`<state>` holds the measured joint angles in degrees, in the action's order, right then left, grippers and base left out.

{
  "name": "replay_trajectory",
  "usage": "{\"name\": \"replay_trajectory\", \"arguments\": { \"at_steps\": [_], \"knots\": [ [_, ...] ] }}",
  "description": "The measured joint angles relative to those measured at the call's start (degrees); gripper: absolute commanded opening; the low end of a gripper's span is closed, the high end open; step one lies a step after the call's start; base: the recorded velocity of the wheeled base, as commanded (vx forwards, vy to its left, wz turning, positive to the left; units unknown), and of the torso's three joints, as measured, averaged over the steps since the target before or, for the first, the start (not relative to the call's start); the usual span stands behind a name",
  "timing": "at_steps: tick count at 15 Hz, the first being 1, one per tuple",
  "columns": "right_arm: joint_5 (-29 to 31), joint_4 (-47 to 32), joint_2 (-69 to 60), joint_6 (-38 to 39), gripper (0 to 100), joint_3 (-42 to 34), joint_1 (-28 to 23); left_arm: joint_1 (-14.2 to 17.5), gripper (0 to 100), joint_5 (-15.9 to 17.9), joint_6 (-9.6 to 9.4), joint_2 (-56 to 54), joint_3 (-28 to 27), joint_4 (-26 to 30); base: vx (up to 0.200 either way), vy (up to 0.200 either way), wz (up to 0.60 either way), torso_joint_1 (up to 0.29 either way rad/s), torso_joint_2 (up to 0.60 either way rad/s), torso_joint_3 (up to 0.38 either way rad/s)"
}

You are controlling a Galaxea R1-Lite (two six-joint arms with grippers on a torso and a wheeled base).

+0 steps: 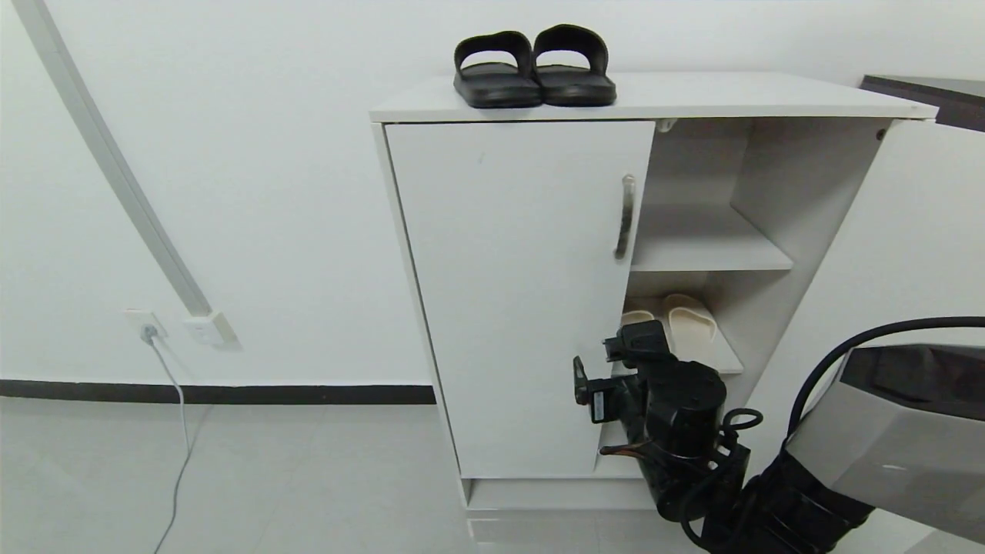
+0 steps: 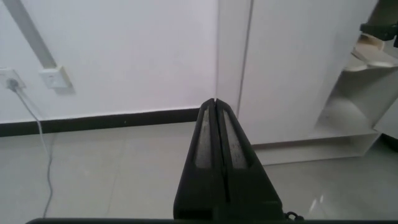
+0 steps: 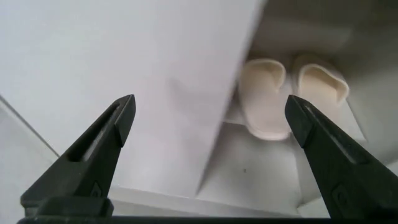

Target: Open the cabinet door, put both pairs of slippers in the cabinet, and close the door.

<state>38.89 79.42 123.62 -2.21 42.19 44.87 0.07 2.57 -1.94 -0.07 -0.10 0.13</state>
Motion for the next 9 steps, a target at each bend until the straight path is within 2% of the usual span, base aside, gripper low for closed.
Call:
{"name": "replay_trajectory", "arguments": {
  "at_steps": [2, 9],
  "knots": [
    [-1.2, 2.9, 0.1, -1.8, 100, -0.6, -0.3, 0.0, 0, 0.0, -0.05, 0.0, 0.0, 0.0, 0.000, 0.000, 0.00, 0.000, 0.00, 0.000],
    [-1.7, 2.8, 0.9, -3.1, 100, -2.0, -1.2, 0.0, 0, 0.0, 0.00, 0.0, 0.0, 0.1, 0.000, 0.000, 0.00, 0.000, 0.00, 0.000]
  ]
}}
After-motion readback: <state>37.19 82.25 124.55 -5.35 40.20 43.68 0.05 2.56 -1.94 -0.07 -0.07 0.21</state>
